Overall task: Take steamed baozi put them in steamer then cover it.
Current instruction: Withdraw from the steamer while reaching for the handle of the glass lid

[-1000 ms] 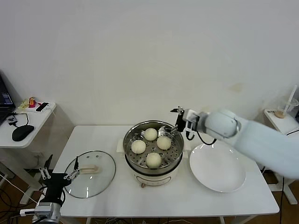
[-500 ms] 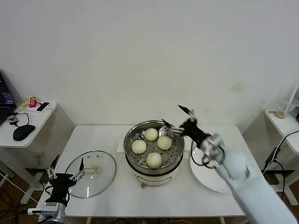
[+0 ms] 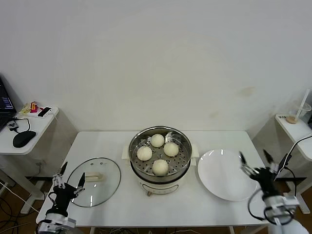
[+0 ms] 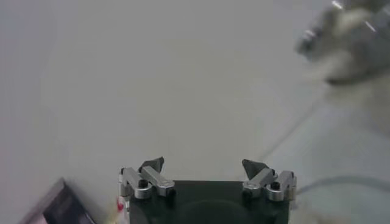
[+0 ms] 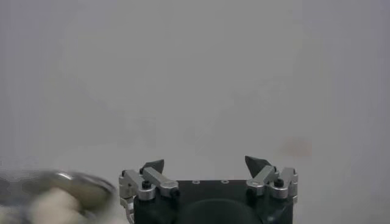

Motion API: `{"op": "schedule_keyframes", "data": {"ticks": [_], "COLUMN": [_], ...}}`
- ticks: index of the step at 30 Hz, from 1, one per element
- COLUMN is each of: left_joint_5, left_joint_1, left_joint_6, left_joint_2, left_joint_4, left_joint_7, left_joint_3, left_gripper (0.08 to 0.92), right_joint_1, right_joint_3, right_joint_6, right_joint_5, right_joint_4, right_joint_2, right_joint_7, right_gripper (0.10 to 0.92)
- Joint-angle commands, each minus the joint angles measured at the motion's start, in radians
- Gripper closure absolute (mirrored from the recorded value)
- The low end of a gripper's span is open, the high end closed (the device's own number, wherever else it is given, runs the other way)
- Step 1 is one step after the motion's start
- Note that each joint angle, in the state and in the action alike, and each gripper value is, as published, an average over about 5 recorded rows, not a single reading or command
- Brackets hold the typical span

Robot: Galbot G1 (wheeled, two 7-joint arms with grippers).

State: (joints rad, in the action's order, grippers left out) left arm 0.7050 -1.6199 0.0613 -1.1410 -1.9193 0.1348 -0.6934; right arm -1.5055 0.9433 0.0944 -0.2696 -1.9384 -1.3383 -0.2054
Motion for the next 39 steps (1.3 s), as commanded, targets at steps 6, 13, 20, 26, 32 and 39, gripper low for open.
{"op": "schedule_keyframes", "data": {"ticks": [6, 13, 20, 26, 32, 39], "left_joint_5": [0.558, 0.561, 0.557, 0.555, 0.546, 0.528], "left_joint_1": [0.058, 0.121, 0.216, 0.277, 0.329, 0.371], "left_joint_6": [-0.007, -0.014, -0.018, -0.024, -0.022, -0.022], "left_joint_2": [0.086, 0.082, 0.072, 0.055, 0.062, 0.056], "left_joint_4": [0.146, 0.211, 0.282, 0.324, 0.377, 0.415], "left_joint_7": [-0.041, -0.063, -0.079, -0.086, -0.084, -0.085], "left_joint_3": [0.047, 0.089, 0.127, 0.149, 0.171, 0.194], "left_gripper": [0.177, 0.177, 0.177, 0.177, 0.177, 0.177], "right_joint_1": [-0.159, -0.17, -0.18, -0.185, -0.192, -0.195], "right_joint_3": [0.165, 0.166, 0.149, 0.131, 0.124, 0.122], "right_joint_6": [0.053, 0.056, 0.051, 0.053, 0.052, 0.051], "right_joint_5": [0.056, 0.049, 0.049, 0.057, 0.071, 0.079], "right_joint_4": [-0.032, -0.05, -0.073, -0.068, -0.069, -0.067], "right_joint_2": [-0.138, -0.153, -0.17, -0.18, -0.183, -0.186], "right_joint_7": [0.041, 0.034, 0.025, 0.016, 0.009, 0.008], "right_gripper": [0.203, 0.203, 0.203, 0.203, 0.203, 0.203]}}
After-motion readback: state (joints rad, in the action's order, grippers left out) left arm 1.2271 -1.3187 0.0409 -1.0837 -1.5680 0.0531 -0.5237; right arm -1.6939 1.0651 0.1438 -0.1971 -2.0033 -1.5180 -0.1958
